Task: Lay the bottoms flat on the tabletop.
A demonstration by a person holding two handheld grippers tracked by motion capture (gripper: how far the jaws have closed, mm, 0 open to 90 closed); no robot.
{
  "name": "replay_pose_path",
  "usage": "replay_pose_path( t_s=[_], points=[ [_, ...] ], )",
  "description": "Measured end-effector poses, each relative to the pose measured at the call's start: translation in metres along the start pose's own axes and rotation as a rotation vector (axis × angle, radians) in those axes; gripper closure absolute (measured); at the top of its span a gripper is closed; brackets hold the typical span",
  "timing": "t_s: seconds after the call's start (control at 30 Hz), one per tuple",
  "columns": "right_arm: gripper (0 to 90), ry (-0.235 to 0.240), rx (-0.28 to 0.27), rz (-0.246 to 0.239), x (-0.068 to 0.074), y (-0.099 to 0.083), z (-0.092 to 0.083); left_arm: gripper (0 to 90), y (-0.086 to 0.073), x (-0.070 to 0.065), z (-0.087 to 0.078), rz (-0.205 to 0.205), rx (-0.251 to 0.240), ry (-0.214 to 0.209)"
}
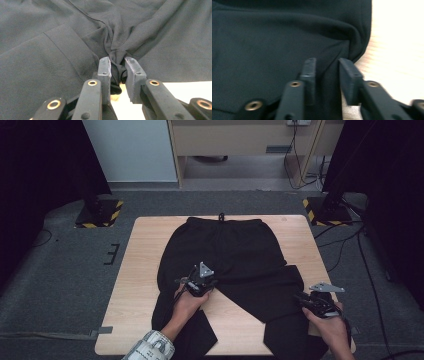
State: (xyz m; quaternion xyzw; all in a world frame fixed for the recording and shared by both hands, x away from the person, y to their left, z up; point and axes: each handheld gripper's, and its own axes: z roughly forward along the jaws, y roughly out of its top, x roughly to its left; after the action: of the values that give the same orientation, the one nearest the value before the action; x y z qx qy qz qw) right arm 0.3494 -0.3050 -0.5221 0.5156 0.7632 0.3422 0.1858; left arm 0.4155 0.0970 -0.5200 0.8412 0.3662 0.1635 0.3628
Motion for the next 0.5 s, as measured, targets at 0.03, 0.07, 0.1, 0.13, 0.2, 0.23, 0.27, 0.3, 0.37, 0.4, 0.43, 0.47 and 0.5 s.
replay_pose_path(
  t_s=[0.03,0.07,0.1,0.13,0.2,0.23,0.27,0.3,0.37,0.4,0.43,0.47,0.5],
  points=[
    [73.7,0.003,0.005,-0.002,0.000,-0.001,0.001,75.1,0.000,0.000,0.000,0.002,0.000,-0.001],
    [76.1,0.005,0.019,-0.010,-0.001,-0.002,0.002,75.2,0.000,-0.001,0.000,0.002,0.001,-0.004],
    [78.1,0.003,0.013,-0.011,-0.001,-0.003,0.002,75.2,0.000,-0.001,0.001,0.002,0.002,-0.006],
    [80.1,0.002,0.017,-0.007,0.000,-0.003,0.002,75.2,0.000,-0.002,0.001,0.002,0.003,-0.007],
    [82.3,0.000,0.022,-0.009,0.000,-0.005,-0.001,74.8,-0.001,-0.004,0.001,0.005,0.003,-0.016],
    [83.0,0.003,0.026,-0.005,0.001,-0.007,-0.003,74.4,0.000,-0.004,0.000,0.007,0.003,-0.018],
    [83.3,0.008,0.028,-0.013,0.001,-0.008,-0.004,73.8,0.000,-0.004,0.000,0.007,0.003,-0.018],
    [83.7,0.009,0.033,-0.021,0.003,-0.010,-0.007,72.9,0.000,-0.008,-0.001,0.007,-0.002,-0.026],
    [84.3,0.020,0.050,-0.037,0.007,-0.016,-0.014,70.6,-0.001,-0.010,-0.002,0.012,-0.002,-0.035],
    [84.3,0.021,0.058,-0.044,0.009,-0.018,-0.017,69.6,-0.001,-0.012,-0.003,0.018,-0.001,-0.042],
    [84.3,0.026,0.068,-0.049,0.011,-0.022,-0.022,68.6,-0.001,-0.012,-0.003,0.018,-0.001,-0.042],
    [84.1,0.036,0.076,-0.061,0.013,-0.027,-0.028,66.8,-0.002,-0.015,-0.004,0.031,0.000,-0.053],
    [83.6,0.046,0.079,-0.067,0.014,-0.030,-0.032,64.7,-0.001,-0.017,-0.005,0.029,-0.002,-0.056]
  ],
)
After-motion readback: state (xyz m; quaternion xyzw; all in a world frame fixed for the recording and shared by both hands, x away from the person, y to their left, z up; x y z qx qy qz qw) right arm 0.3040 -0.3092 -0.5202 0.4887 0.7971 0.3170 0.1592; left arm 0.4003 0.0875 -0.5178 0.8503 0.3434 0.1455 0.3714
